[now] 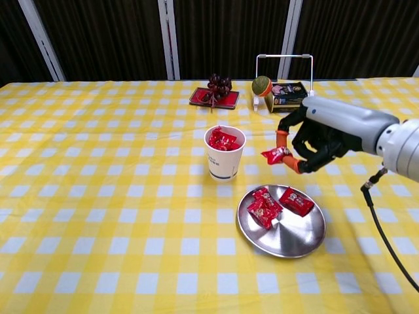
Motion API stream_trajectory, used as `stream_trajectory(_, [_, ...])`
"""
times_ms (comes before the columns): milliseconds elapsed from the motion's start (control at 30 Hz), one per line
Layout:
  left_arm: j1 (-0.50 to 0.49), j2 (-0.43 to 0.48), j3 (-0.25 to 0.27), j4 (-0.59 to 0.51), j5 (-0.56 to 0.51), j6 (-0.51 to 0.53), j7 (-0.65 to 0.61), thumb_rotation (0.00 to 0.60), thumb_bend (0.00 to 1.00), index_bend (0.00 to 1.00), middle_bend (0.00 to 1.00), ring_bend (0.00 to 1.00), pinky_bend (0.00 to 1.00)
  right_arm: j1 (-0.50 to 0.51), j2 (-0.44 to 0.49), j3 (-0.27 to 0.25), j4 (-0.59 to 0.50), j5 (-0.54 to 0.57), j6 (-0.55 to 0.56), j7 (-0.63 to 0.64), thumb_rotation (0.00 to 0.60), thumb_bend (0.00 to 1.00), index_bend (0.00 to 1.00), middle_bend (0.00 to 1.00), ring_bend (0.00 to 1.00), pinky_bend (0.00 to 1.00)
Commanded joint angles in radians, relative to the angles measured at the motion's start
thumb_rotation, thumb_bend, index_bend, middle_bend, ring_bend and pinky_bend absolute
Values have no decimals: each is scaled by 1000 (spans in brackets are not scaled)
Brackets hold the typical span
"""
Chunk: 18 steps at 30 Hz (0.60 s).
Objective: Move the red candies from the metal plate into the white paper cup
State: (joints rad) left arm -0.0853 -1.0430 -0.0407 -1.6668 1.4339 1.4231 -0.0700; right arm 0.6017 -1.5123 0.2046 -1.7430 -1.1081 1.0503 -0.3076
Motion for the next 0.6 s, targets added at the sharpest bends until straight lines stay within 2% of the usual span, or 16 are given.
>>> stream_trajectory(33, [-1, 0, -1, 0, -2, -2, 0, 600, 9, 0, 0, 0, 0, 17, 9, 30, -11, 16, 5, 0, 600, 519, 605, 828, 932, 947])
stream_trajectory(400, [-6, 4, -3, -3, -16, -17, -2, 600, 10, 0, 0, 0, 0, 110, -47, 112, 88, 126, -45, -27, 600, 519, 606, 828, 932, 947])
stream_trajectory(600, [-8, 8, -5, -3, -22, -25, -9, 600, 10, 0, 0, 0, 0, 157, -97, 120, 153, 177, -72, -49, 600, 520, 606, 828, 932, 947])
